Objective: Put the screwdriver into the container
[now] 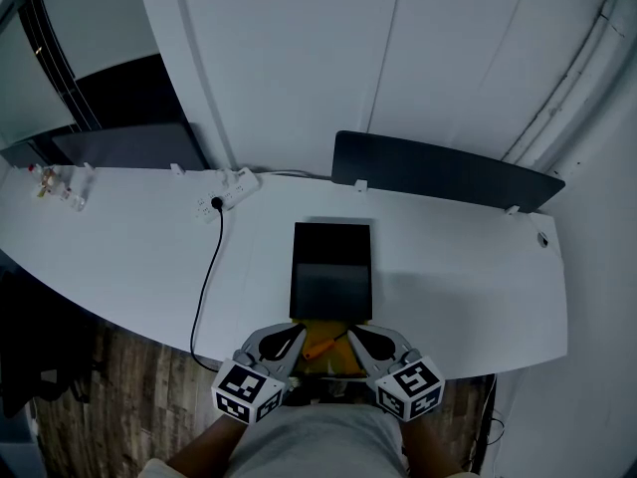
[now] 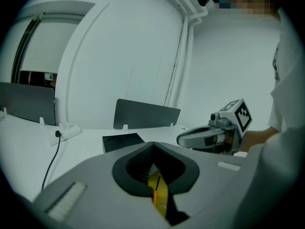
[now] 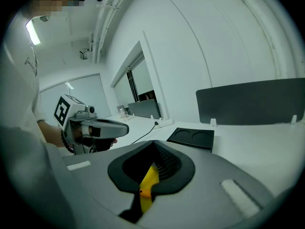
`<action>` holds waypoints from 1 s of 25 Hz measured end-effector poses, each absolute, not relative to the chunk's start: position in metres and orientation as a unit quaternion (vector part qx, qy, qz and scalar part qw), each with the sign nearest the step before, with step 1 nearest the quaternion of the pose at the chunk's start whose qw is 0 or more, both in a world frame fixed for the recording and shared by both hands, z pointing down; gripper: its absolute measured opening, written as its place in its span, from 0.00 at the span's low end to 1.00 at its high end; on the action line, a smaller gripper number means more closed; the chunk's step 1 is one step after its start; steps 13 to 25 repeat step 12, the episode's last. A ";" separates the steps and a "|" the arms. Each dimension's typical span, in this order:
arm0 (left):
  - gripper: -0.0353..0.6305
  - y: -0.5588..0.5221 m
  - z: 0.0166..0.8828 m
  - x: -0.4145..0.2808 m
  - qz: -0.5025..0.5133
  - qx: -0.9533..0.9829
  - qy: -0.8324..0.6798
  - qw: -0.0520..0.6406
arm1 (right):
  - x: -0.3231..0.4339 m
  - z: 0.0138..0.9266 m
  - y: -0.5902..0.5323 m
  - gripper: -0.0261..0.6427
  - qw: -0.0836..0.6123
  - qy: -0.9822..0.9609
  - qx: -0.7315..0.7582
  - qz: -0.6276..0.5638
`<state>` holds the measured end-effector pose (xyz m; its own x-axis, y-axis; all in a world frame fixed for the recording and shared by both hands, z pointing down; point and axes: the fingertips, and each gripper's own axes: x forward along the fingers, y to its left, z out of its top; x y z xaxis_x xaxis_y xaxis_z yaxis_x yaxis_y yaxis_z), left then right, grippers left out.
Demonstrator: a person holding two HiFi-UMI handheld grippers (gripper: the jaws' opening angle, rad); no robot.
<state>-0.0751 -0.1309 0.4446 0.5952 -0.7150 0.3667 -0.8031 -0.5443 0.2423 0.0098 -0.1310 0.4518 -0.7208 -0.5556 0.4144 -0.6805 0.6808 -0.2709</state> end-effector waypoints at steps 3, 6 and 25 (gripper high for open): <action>0.06 -0.132 0.446 -0.074 0.114 0.871 -0.435 0.197 | 0.011 0.453 -0.132 0.06 0.151 -0.904 0.342 0.207; 0.06 -0.132 0.447 -0.074 0.116 0.871 -0.434 0.199 | 0.011 0.453 -0.133 0.06 0.152 -0.904 0.342 0.208; 0.06 -0.134 0.450 -0.074 0.119 0.870 -0.433 0.201 | 0.012 0.455 -0.136 0.06 0.153 -0.903 0.342 0.209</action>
